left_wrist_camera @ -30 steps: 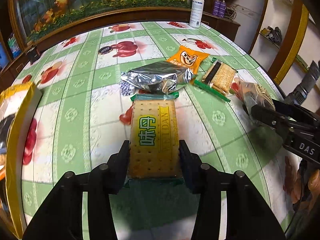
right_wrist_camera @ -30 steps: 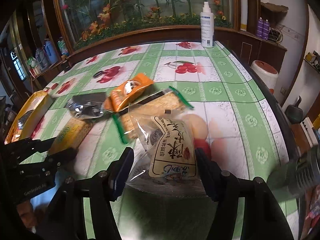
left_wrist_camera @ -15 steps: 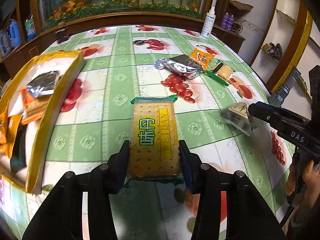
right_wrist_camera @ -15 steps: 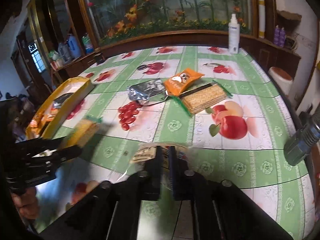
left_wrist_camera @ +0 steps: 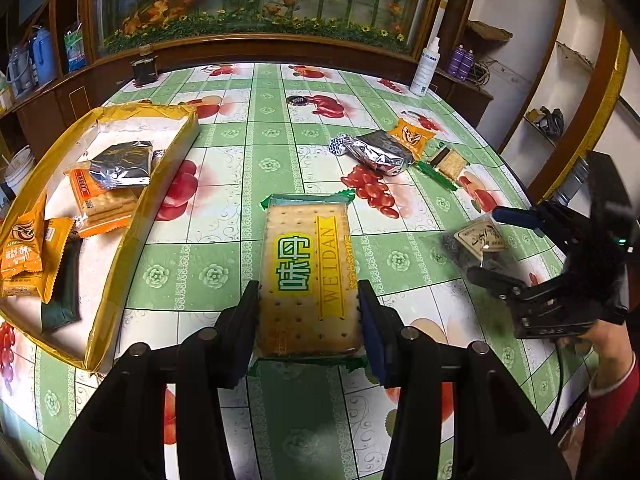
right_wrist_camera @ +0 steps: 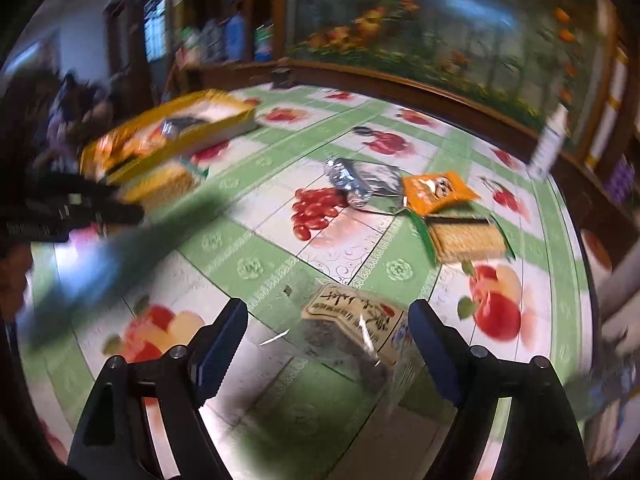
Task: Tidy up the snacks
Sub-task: 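Carry the cracker pack and clear printed bag over the tray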
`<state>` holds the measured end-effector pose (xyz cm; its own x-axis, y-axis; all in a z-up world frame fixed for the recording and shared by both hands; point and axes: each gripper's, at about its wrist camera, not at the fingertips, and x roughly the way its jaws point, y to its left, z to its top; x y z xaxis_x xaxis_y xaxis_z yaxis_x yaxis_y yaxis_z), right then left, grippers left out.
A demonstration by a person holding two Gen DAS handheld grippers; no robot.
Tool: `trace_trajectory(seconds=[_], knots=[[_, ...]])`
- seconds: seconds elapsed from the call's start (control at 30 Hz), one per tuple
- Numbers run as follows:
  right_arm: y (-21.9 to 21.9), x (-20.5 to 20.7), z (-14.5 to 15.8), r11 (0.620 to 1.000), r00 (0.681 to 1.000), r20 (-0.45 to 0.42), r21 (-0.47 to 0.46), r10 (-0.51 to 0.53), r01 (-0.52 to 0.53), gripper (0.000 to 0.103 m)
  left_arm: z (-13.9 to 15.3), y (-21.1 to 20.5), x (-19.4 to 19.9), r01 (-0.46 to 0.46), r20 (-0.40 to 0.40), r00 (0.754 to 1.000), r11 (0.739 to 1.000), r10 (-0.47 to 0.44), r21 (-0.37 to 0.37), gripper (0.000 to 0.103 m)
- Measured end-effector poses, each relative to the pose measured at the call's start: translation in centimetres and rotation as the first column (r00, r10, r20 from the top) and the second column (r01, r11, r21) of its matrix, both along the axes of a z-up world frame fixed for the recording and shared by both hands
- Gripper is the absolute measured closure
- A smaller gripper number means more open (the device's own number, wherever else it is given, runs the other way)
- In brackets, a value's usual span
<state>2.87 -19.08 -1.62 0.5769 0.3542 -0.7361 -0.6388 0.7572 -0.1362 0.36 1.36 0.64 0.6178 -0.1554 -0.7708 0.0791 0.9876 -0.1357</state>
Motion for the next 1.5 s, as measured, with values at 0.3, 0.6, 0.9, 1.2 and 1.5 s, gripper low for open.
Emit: trace_trajectory(seconds=[0.3, 0.6, 0.9, 1.2, 1.5], knots=[[-1.0, 2.5, -0.7, 0.999, 0.989, -0.15, 0.05, 0.001, 0.006, 0.037, -0.1, 0.7, 0.3, -0.013, -0.018, 1.0, 0.999, 0.013, -0.032, 0.058], [-1.7, 0.2, -0.5, 0.995, 0.983, -0.162, 0.026, -0.088, 0.093, 0.016, 0.4, 0.9, 0.0, -0.004, -0.011, 1.0, 0.999, 0.003, -0.054, 0.058], [-4.3, -1.2, -0.8, 0.883, 0.854, -0.41, 0.196, -0.322, 0.427, 0.016, 0.7, 0.6, 0.1, 0.011, -0.004, 1.0, 0.997, -0.011, -0.072, 0.058], [-1.0, 3.2, -2.3, 0.835, 0.819, -0.317, 0.122, -0.479, 0.536, 0.015, 0.5, 1.5, -0.4, -0.009, -0.003, 1.0, 0.998, 0.009, -0.069, 0.058], [0.3, 1.9, -1.6, 0.89, 0.895, -0.233, 0.171, -0.38, 0.423, 0.054, 1.0, 3.1, -1.2, -0.053, 0.032, 0.998, 0.997, 0.055, -0.06, 0.058]])
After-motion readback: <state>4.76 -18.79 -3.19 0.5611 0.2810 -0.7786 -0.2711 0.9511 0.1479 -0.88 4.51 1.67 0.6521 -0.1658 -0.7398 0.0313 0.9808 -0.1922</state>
